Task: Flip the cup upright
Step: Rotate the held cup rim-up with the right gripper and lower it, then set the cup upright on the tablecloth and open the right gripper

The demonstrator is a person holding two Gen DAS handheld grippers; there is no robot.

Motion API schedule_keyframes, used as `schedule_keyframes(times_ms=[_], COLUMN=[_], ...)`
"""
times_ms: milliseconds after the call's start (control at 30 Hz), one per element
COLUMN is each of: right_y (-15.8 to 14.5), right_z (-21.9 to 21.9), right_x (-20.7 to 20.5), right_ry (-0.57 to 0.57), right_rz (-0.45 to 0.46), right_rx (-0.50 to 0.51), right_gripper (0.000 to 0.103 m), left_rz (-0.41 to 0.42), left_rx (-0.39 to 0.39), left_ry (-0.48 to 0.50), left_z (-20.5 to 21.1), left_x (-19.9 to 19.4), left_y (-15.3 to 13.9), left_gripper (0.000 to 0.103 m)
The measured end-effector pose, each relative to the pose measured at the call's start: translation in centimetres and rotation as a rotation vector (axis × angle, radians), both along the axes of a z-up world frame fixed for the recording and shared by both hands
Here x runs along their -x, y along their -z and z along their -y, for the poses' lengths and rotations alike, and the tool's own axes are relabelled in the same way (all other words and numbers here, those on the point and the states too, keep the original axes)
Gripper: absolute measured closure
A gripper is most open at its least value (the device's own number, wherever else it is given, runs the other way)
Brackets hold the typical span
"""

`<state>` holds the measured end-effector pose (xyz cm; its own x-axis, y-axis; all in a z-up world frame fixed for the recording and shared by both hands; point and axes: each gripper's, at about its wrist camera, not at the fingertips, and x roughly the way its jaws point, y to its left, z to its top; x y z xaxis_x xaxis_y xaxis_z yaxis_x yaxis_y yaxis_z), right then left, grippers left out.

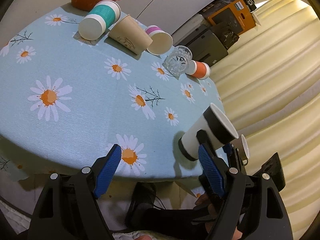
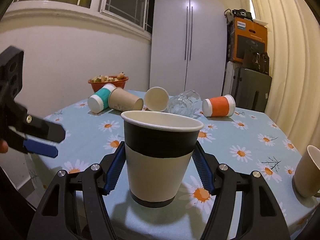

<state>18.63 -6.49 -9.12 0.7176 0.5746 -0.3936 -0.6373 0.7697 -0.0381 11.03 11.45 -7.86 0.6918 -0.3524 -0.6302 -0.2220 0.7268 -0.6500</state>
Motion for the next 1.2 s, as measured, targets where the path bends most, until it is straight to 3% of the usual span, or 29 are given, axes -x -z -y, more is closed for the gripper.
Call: schedule_keyframes(times_ms=[500,967,1200], right_y=[0.8,-0.2,-2.7], right_z=[-0.1,0.9,2.9], right_x=[0.5,1.0,2.6], right_ry=[0.001,0.026,0.008], right_rz=[-0.038,-0.059,-0.084], right_rx=[0.017,0.004,-0.011], right_gripper=[0.037,0.014,0.005], left_rz=[0.004,0.014,0.036], left_rx=[-0.005,-0.015,-0.073], left_ry=[-0.016,-0.036,-0.042], left_z=[-0.2,-0.4,-0.1], left_x=[0.3,0.5,1.2], left_y=[0.0,-0.2,-1.0], left_gripper=[0.026,0.026,0.025])
